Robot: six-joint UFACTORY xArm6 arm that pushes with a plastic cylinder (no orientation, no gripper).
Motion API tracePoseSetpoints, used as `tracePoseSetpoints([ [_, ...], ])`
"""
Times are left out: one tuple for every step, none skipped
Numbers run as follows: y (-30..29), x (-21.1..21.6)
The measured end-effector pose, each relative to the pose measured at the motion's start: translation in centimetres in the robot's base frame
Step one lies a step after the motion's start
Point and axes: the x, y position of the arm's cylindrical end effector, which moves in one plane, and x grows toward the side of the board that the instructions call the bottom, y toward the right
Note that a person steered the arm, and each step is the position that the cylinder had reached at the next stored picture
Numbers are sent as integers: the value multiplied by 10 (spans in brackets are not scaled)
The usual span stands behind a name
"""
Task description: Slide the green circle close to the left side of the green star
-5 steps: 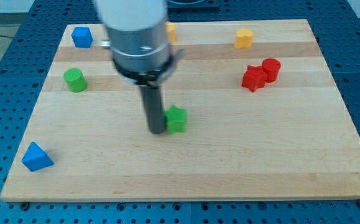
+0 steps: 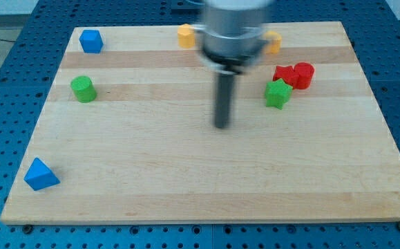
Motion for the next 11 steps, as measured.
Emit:
tracePoseSetpoints([
  [-129,-41],
  [-177,-21],
  [-254,-39],
  [-207,-88],
  [-142,-69],
  [-267,-113],
  [-264,-74],
  [-239,-28],
  [-138,-48],
  [-44,-48],
  [-29,-44],
])
